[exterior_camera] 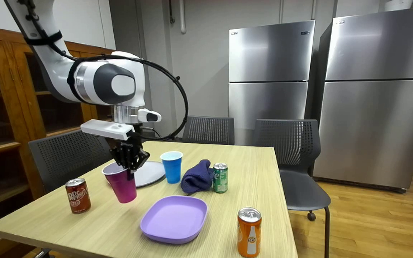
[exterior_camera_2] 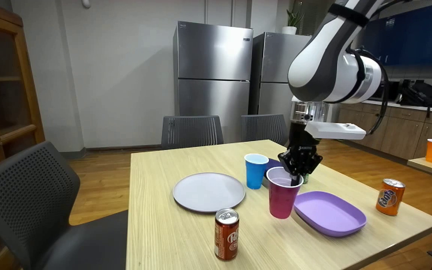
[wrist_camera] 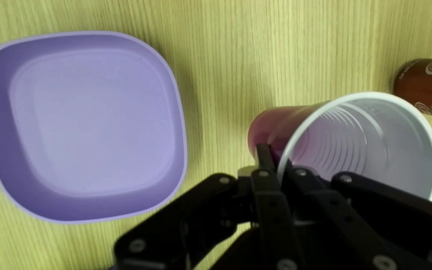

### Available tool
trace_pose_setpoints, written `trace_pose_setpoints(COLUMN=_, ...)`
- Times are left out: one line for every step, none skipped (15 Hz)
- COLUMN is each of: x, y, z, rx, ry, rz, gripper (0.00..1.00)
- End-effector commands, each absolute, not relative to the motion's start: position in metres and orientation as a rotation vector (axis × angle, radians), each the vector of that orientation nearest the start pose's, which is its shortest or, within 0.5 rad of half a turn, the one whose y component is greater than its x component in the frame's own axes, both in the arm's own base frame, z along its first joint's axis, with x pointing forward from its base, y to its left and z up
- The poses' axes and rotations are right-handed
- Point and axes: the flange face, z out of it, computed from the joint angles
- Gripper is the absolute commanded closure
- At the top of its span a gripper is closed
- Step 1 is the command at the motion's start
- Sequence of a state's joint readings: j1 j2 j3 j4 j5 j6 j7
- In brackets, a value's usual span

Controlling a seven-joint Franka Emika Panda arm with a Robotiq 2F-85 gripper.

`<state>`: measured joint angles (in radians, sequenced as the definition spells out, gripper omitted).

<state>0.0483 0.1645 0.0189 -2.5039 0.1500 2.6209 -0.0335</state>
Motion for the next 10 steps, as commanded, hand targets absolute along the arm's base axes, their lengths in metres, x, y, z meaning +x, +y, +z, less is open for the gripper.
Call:
trace_pose_setpoints(x=0.478, y=0.036, z=0.232, rx=-3.030, ry=0.001, rz=0.059, gripper=0.99)
trace_pose_setpoints(x=0.483, y=0.039, z=0.233, rx=-3.024, ry=-0.007, rz=0.049, gripper=0.99)
trace_pose_setpoints(x=0.488, y=0.041, z=0.234, rx=-3.019, ry=-0.013, rz=0.041, gripper=0.99)
trace_pose_setpoints(x=0.493, y=0.043, z=0.235, rx=-3.013, ry=-0.017, rz=0.034, gripper=0.99)
trace_pose_setpoints(x=0.498, y=0.046, z=0.236, rx=-3.007, ry=-0.021, rz=0.026, gripper=0.99)
trace_pose_setpoints(x=0.504, y=0.049, z=0.236, rx=-3.002, ry=-0.020, rz=0.020, gripper=0.99)
trace_pose_setpoints(x=0.509, y=0.051, z=0.235, rx=-2.997, ry=-0.018, rz=0.013, gripper=0.99)
trace_pose_setpoints(x=0.515, y=0.054, z=0.234, rx=-2.991, ry=-0.016, rz=0.010, gripper=0.99)
trace_pose_setpoints(x=0.520, y=0.057, z=0.233, rx=-2.988, ry=-0.016, rz=0.006, gripper=0.99)
trace_pose_setpoints(x=0.526, y=0.060, z=0.230, rx=-2.986, ry=-0.016, rz=0.004, gripper=0.99)
